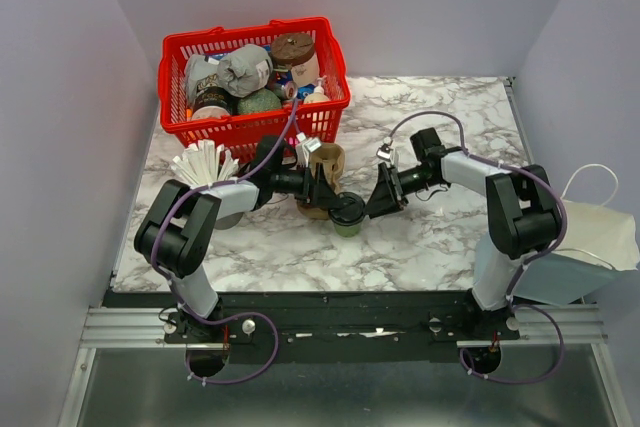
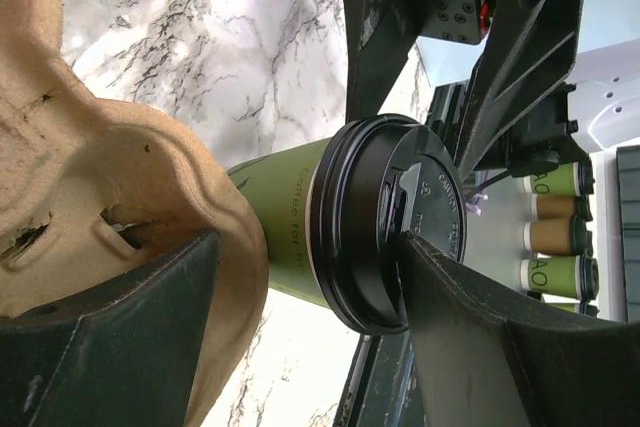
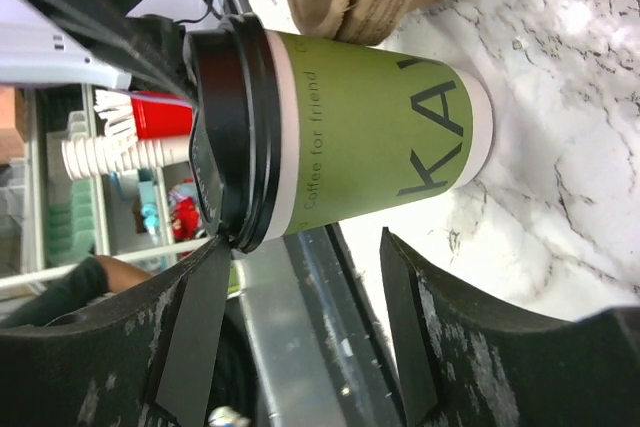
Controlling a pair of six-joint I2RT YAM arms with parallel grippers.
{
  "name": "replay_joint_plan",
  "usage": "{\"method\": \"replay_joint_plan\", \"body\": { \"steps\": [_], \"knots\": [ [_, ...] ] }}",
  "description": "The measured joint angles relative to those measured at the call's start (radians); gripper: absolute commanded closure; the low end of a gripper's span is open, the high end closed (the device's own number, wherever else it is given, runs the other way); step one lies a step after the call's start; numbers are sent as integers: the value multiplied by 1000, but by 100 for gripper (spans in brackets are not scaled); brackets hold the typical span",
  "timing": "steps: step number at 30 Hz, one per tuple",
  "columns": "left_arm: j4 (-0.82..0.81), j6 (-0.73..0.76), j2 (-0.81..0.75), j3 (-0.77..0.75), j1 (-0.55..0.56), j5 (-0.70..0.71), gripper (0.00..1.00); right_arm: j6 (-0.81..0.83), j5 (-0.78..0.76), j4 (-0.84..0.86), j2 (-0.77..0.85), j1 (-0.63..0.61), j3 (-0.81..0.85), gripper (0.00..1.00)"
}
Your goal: Pack the takeout coffee
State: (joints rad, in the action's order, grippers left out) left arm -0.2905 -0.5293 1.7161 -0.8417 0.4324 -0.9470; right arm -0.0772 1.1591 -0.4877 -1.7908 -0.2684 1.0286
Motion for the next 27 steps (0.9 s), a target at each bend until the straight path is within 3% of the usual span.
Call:
{"method": "replay_joint_plan", "body": {
  "steps": [6,12,22,27],
  "knots": [
    [-8,1,0,7,-5,-1,21,34,-76,-216,-65,-29,98,35],
    [-13,0,0,11,-5,-2,21,41,-131,-270,-67,-39,122,39],
    [-26,-6,0,16,-5,-1,21,55,-178,-170,28,-49,57,38],
    [-29,-12,0,16,-5,-1,18,77,-204,-48,136,-52,-23,27]
  ]
}}
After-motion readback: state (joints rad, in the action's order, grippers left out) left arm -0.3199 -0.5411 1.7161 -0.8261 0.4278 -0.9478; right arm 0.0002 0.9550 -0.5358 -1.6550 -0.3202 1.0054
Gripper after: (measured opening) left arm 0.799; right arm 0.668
